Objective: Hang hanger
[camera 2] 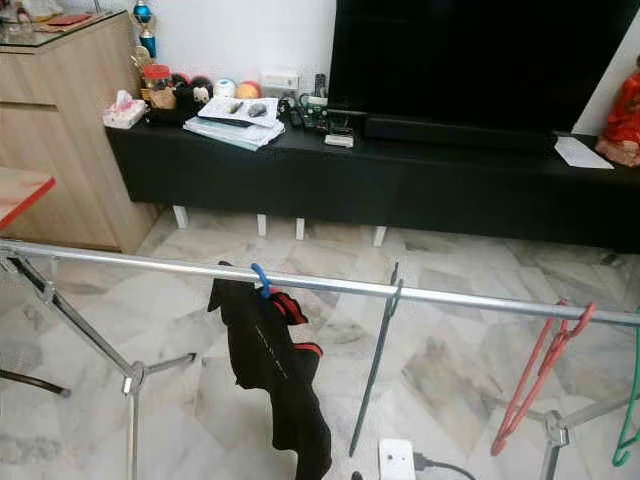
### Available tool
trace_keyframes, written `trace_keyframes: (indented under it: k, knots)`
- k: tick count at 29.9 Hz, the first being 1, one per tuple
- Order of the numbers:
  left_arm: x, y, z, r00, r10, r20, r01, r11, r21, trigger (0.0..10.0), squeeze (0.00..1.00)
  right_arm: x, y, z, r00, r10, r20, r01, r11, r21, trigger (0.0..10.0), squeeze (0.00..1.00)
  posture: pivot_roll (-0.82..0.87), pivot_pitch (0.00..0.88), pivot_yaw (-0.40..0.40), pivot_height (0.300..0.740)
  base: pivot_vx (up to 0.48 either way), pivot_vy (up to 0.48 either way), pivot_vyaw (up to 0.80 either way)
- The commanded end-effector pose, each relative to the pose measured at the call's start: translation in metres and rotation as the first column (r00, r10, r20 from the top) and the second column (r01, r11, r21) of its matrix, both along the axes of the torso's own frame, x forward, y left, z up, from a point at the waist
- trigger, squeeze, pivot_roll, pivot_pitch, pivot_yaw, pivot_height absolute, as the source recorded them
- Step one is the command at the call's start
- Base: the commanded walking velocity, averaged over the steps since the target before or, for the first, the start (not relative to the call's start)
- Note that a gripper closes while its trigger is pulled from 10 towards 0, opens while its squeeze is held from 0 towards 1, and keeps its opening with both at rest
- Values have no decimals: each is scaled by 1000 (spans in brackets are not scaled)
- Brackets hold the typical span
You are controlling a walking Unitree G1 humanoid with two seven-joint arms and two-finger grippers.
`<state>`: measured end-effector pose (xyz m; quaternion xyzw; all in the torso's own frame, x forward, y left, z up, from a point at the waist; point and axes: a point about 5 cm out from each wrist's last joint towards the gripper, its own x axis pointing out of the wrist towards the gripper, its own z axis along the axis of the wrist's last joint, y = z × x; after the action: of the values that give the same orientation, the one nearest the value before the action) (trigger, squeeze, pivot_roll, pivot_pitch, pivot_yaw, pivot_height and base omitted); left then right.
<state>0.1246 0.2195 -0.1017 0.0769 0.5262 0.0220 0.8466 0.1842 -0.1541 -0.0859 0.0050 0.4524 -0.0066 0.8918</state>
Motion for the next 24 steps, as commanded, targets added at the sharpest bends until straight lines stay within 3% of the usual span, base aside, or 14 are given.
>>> trace_keyframes:
  k: [1,7,11,17,24]
  knots:
    - [-9,1,-3,999,19,-28,-19,1000,1,10000,0,-6,0,-3,1000,0,-16,0,1000,-6,10000,0,129,0,-89,740,0,0,0]
    - [-19,5,-5,998,57,-39,-57,998,11,10000,0,-15,5,-7,999,20,-26,-20,1000,-8,10000,0,163,0,-131,740,0,0,0]
    - [-22,6,-5,997,53,-49,-53,999,11,10000,0,2,-18,3,998,-46,39,46,999,-2,10000,0,168,0,-125,740,0,0,0]
    - [-20,3,-5,999,24,-44,-23,1000,17,10000,0,6,-21,5,996,-69,50,69,998,-3,10000,0,151,0,-95,740,0,0,0]
    - [-17,-13,-7,999,1,-44,-2,1000,-12,10000,0,1,-31,4,991,-125,39,124,992,39,10000,0,93,0,-55,740,0,0,0]
